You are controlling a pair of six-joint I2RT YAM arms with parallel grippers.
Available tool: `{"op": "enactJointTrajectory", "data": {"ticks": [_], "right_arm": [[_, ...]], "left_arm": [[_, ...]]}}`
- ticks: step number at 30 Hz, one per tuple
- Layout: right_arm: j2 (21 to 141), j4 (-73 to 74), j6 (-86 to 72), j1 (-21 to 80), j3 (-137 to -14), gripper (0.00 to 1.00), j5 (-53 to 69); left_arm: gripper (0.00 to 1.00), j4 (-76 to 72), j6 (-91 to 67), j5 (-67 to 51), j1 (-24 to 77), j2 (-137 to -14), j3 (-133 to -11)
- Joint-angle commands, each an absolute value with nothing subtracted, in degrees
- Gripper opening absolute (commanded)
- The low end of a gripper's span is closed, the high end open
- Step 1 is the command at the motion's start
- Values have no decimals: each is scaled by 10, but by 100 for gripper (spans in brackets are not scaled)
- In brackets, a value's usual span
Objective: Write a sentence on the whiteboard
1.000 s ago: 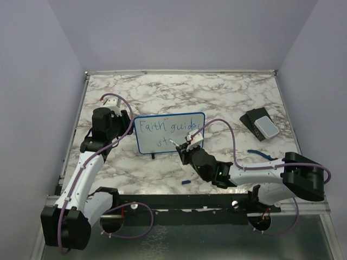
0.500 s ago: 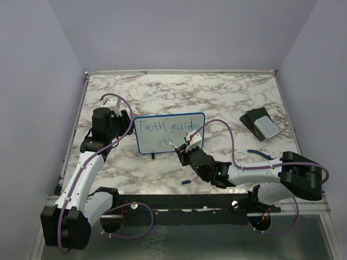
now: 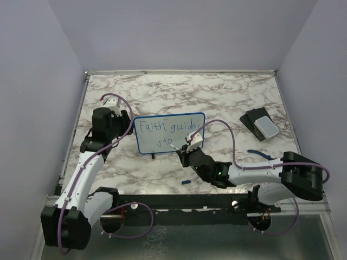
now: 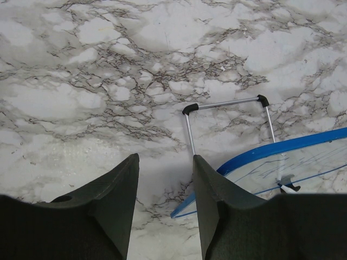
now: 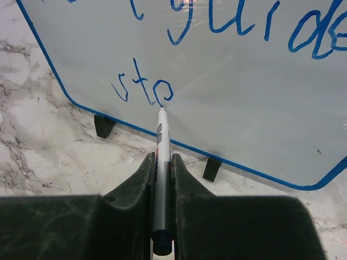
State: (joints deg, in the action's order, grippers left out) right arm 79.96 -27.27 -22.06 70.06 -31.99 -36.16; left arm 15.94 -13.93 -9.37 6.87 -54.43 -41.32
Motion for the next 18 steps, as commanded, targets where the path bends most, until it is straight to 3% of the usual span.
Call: {"op": "enactJointTrajectory", "data": {"ticks": [1, 18], "right_arm": [[787, -251, -235, 698, -317, 1, -398], [774, -263, -218, 698, -307, 1, -394]], "left_arm": [[46, 160, -139, -89, 71, -534, -405], [46, 160, -139, -90, 72, -534, -406]]}}
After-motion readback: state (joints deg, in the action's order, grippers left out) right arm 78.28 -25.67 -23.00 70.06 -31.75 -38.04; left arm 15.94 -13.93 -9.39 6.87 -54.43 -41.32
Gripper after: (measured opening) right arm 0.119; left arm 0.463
